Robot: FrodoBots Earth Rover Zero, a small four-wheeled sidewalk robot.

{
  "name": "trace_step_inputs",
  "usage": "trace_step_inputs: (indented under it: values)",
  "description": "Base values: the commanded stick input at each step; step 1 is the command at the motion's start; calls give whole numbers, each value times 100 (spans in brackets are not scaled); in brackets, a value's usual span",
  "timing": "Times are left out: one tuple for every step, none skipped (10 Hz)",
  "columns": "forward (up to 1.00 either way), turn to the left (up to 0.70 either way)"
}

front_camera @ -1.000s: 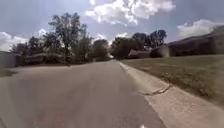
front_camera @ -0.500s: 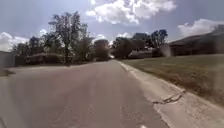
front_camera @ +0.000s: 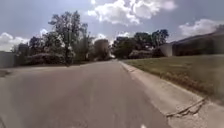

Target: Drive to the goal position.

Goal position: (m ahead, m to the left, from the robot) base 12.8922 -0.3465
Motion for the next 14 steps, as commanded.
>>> trace_step_inputs:
  values:
    - [70,0]
    - [70,0]
    - [70,0]
    - [70,0]
    - [70,0]
    - [70,0]
    - [70,0]
    - [70,0]
    - [70,0]
    - [70,0]
    - [70,0]
    - [70,0]
    - [70,0]
    - [70,0]
